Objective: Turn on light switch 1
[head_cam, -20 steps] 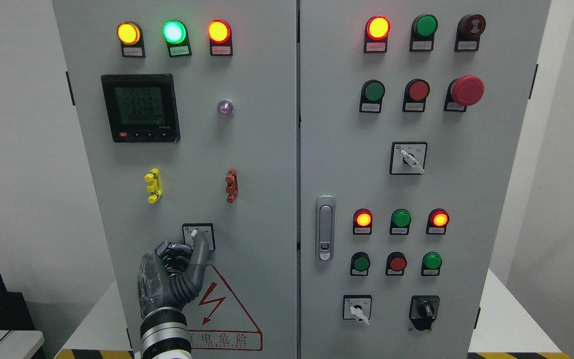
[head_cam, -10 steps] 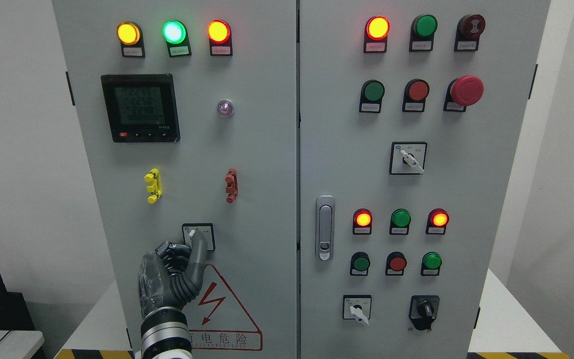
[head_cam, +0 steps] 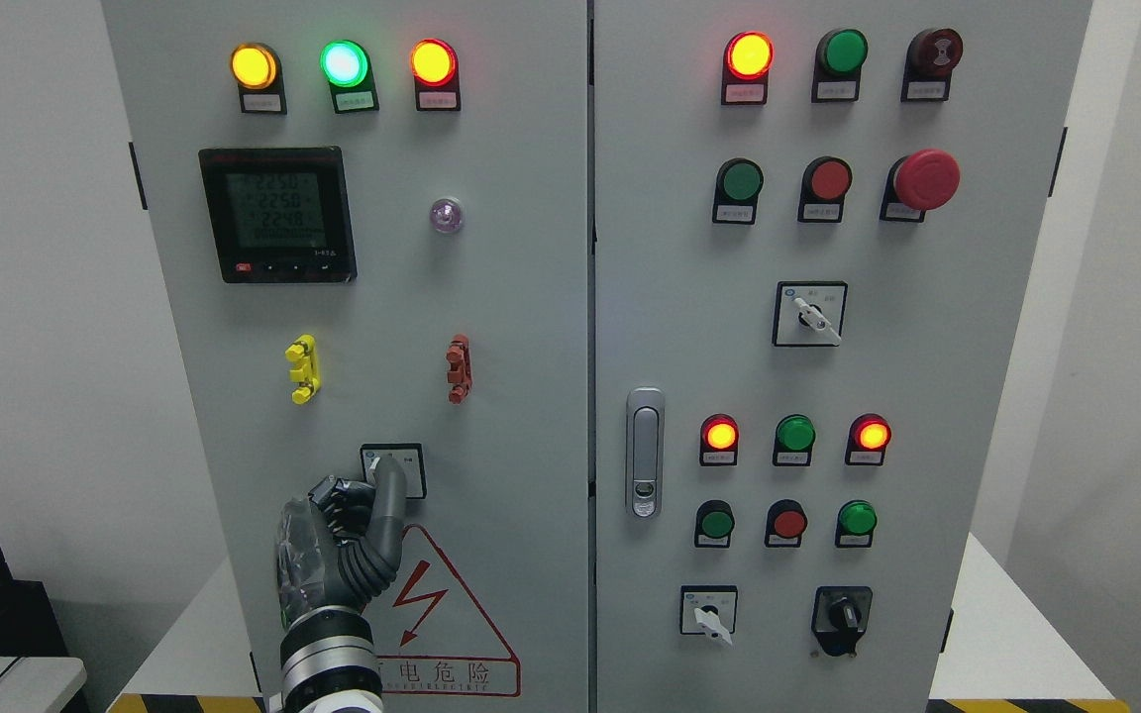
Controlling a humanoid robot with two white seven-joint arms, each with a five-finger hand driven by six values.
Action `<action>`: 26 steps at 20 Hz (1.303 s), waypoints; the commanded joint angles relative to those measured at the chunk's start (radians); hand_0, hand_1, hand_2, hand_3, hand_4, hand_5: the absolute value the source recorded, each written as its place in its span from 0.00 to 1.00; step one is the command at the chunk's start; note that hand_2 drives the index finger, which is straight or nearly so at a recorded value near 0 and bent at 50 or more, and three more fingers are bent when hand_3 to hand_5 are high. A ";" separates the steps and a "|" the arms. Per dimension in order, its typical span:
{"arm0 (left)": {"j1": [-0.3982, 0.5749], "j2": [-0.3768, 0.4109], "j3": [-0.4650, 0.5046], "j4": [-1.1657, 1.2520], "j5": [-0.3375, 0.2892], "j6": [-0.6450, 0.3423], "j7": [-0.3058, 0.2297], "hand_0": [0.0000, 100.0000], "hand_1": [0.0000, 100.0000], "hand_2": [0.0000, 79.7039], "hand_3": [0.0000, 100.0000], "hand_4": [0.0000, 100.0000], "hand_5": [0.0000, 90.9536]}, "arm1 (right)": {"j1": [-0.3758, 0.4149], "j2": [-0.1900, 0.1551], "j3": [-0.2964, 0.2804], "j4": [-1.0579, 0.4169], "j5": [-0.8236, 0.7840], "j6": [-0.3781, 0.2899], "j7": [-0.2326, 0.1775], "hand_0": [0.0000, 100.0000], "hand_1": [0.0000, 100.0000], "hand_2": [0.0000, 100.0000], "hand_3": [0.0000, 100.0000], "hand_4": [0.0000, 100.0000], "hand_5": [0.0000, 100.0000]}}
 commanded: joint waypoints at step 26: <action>0.010 -0.008 -0.028 0.001 0.012 -0.001 -0.007 0.43 0.26 0.82 0.86 0.81 0.74 | 0.000 0.001 0.017 0.000 -0.025 0.000 0.000 0.12 0.39 0.00 0.00 0.00 0.00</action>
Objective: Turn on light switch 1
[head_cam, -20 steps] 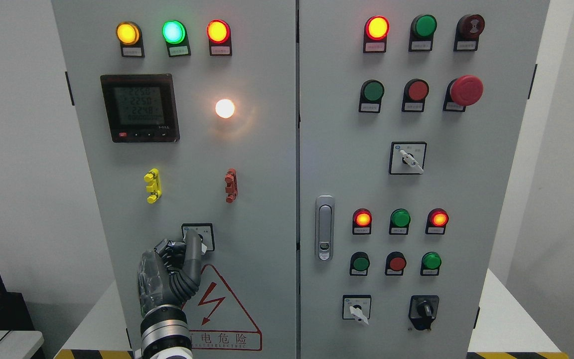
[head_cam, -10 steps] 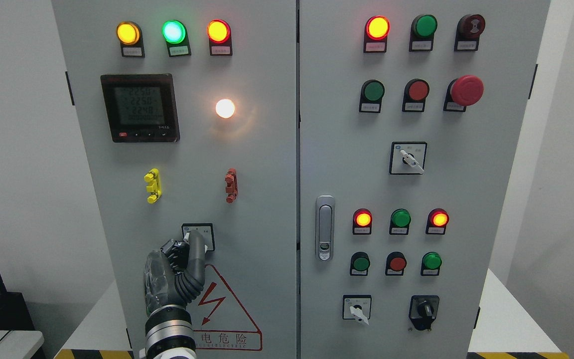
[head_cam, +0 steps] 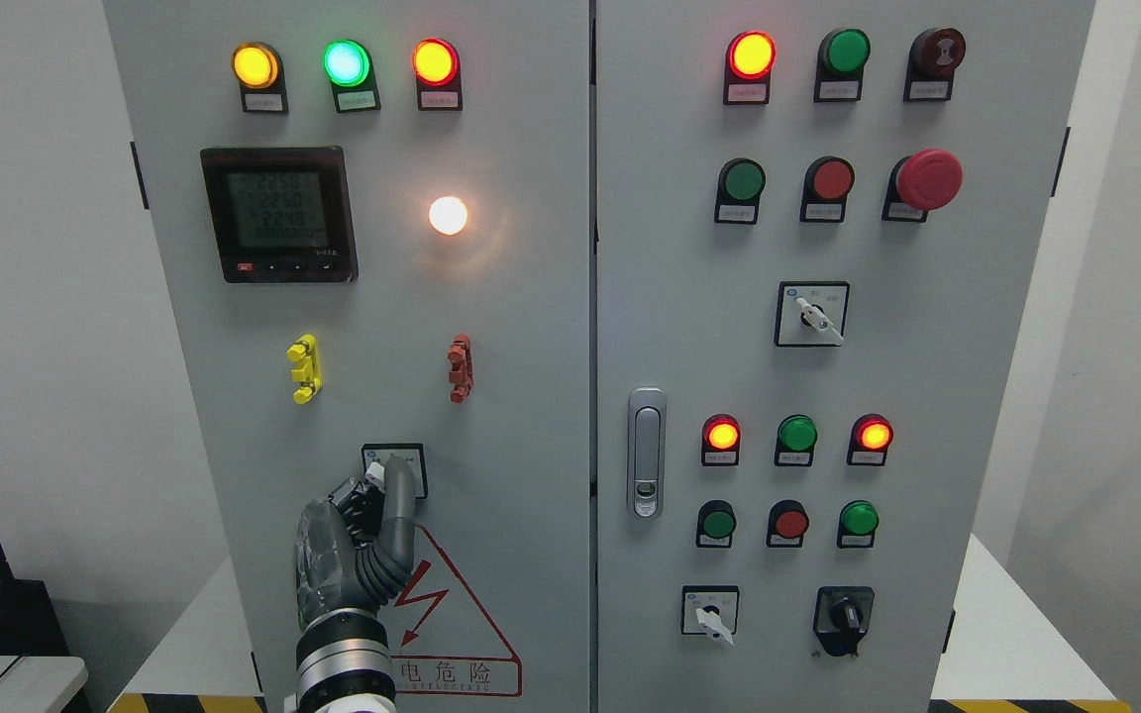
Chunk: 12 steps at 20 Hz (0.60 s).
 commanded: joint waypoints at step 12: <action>0.010 -0.003 0.002 -0.003 -0.003 -0.005 0.000 0.14 0.34 0.82 0.86 0.81 0.74 | 0.000 0.000 0.017 0.000 -0.025 0.000 0.000 0.12 0.39 0.00 0.00 0.00 0.00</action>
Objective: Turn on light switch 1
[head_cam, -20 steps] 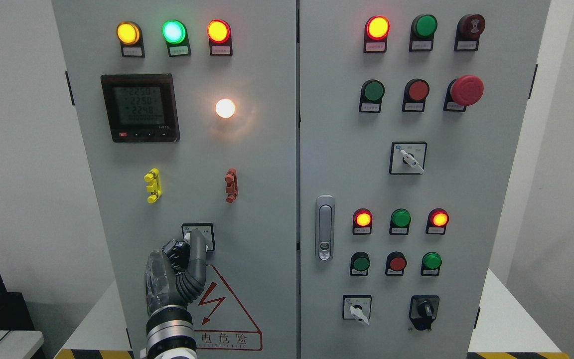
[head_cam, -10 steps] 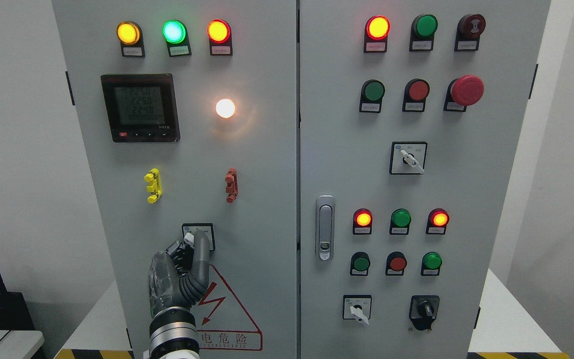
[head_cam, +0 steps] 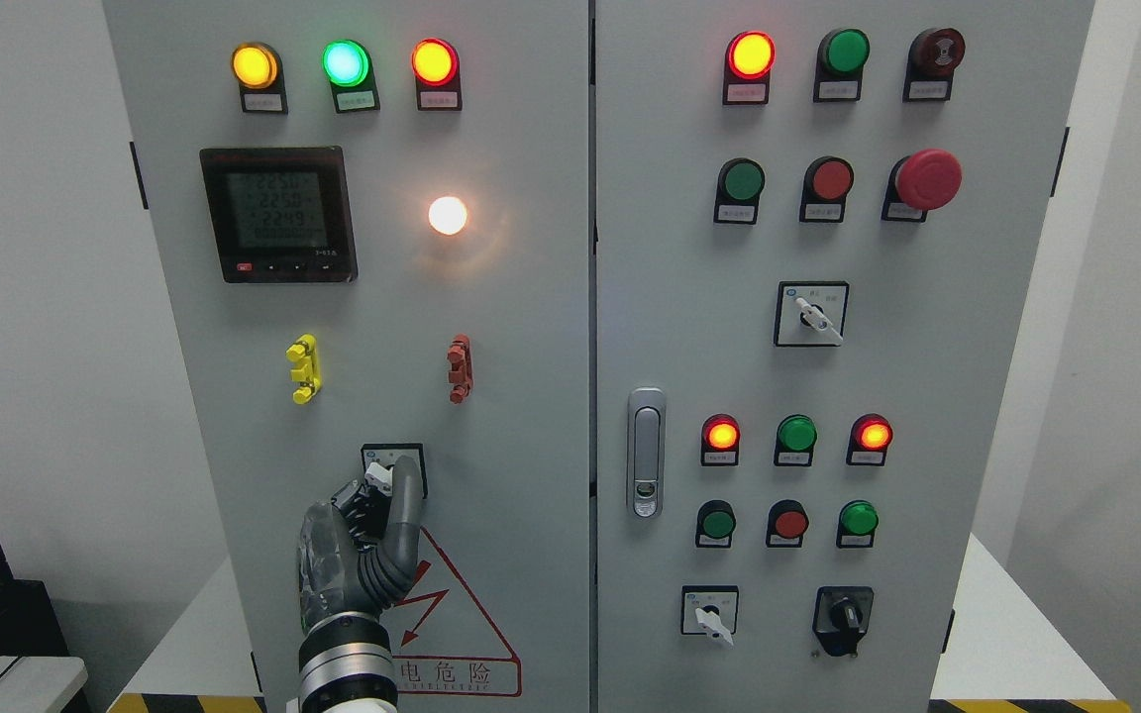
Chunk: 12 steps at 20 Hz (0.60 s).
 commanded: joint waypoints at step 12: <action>0.024 0.001 0.014 -0.012 -0.003 -0.004 0.001 0.09 0.36 0.82 0.86 0.81 0.74 | 0.000 0.000 0.017 0.000 -0.025 0.000 0.000 0.12 0.39 0.00 0.00 0.00 0.00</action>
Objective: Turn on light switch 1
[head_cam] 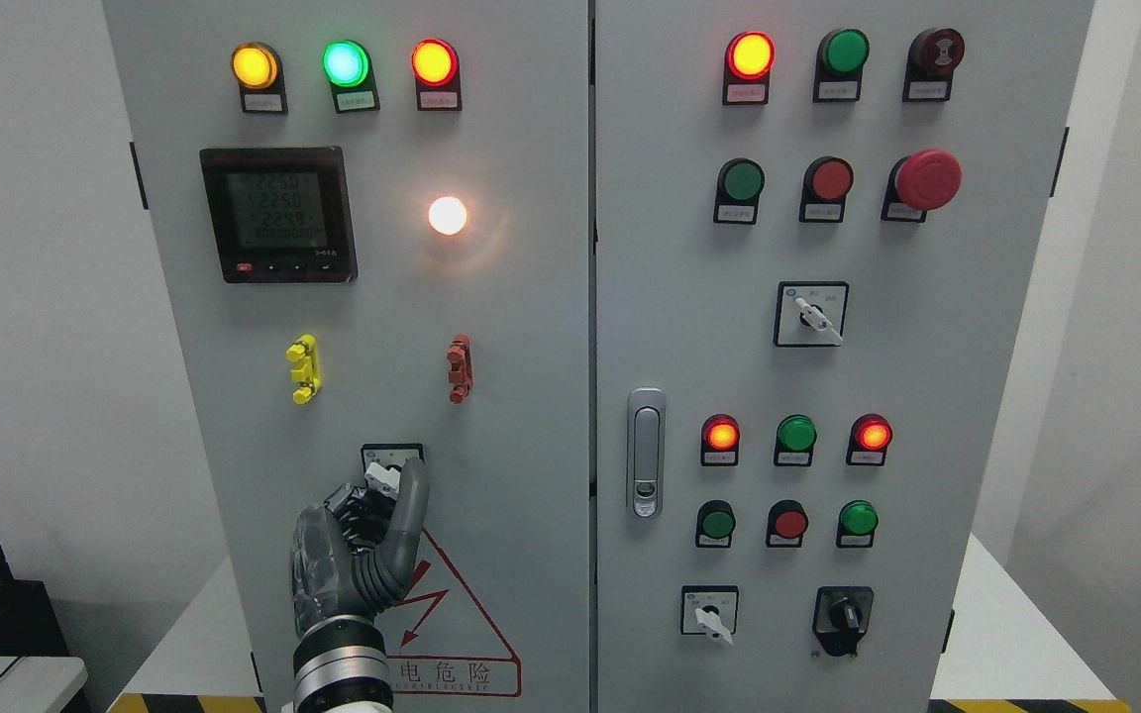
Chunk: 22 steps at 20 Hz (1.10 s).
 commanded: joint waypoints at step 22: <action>0.286 0.074 0.179 -0.152 -0.012 -0.339 -0.131 0.00 0.42 0.86 0.90 0.85 0.81 | 0.000 0.001 0.017 0.000 -0.025 0.000 0.000 0.12 0.39 0.00 0.00 0.00 0.00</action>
